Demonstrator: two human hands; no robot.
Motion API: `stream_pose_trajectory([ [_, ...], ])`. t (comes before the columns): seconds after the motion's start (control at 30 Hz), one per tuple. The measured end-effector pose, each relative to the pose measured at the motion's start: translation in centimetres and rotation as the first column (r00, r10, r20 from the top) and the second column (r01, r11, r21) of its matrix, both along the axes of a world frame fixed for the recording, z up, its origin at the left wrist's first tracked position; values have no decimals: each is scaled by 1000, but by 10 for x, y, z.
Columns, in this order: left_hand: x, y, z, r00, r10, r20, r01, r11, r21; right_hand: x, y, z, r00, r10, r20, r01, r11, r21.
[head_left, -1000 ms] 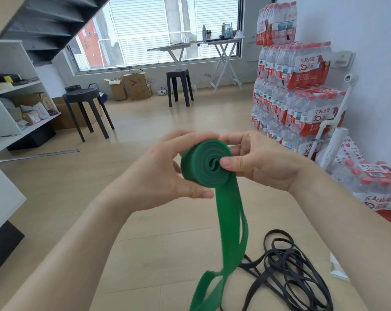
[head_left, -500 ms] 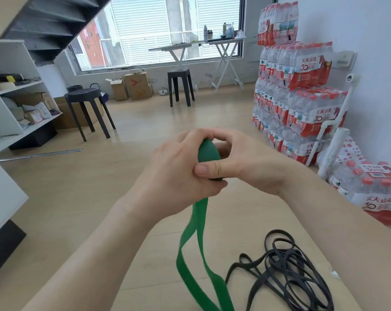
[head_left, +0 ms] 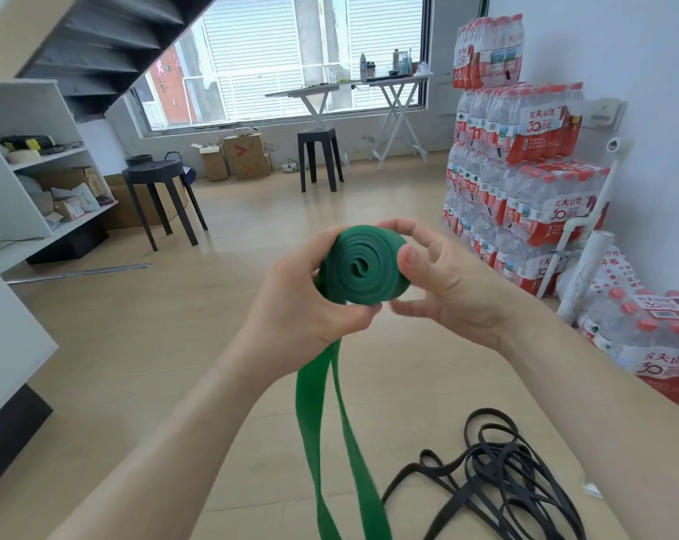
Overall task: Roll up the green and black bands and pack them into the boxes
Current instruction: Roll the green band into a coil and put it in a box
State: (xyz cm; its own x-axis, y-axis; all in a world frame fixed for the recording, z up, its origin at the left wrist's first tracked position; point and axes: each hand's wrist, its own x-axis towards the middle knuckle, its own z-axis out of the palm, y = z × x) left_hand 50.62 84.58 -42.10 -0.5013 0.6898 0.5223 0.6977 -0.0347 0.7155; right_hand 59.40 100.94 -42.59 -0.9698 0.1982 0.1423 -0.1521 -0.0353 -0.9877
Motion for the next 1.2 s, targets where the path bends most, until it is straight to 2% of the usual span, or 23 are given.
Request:
stream_pose_trajectory([
  [0.07, -4, -1, 0, 997, 54, -57, -54, 999, -1, 5, 2, 9, 996, -90, 14, 87, 986, 144],
  [0.17, -10, 2, 0, 957, 152, -245, -177, 981, -82, 10, -2, 24, 990, -133, 39, 114, 944, 310],
  [0.23, -10, 5, -2, 935, 145, -324, -192, 974, -119, 9, -7, 24, 983, -181, 40, 154, 916, 369],
  [0.27, -10, 7, -3, 944, 113, -310, -160, 979, -128, 8, -9, 22, 977, -210, 27, 185, 911, 369],
  [0.33, -10, 5, -1, 986, 31, -163, -55, 988, -144, 6, -10, 17, 964, -266, -13, 253, 900, 356],
  [0.4, -10, 2, 4, 998, -38, 59, 44, 993, -106, 5, -7, 15, 953, -301, -38, 296, 896, 331],
  [0.47, -11, 1, 8, 972, -22, 234, 14, 999, 34, 4, -4, 15, 952, -302, -43, 302, 913, 274],
  [0.53, -13, 0, 10, 943, 9, 334, -56, 990, 130, 3, -4, 14, 954, -296, -46, 298, 922, 248],
  [0.63, -16, -1, 9, 930, 13, 369, -56, 993, 105, 2, -5, 12, 959, -280, -44, 282, 926, 250],
  [0.73, -19, -3, 9, 898, -38, 439, -30, 989, 146, 3, -7, 12, 965, -258, -53, 263, 943, 204],
  [0.87, -21, -1, 6, 841, -130, 525, 14, 976, 218, 3, -9, 17, 968, -234, -86, 244, 962, 125],
  [1.0, -20, 1, 3, 823, -189, 536, 58, 966, 252, 4, -11, 19, 974, -205, -99, 206, 979, -7],
  [1.2, -13, 6, 3, 780, -187, 597, -50, 933, 357, 2, -21, 16, 975, -202, -94, 181, 965, -190],
])
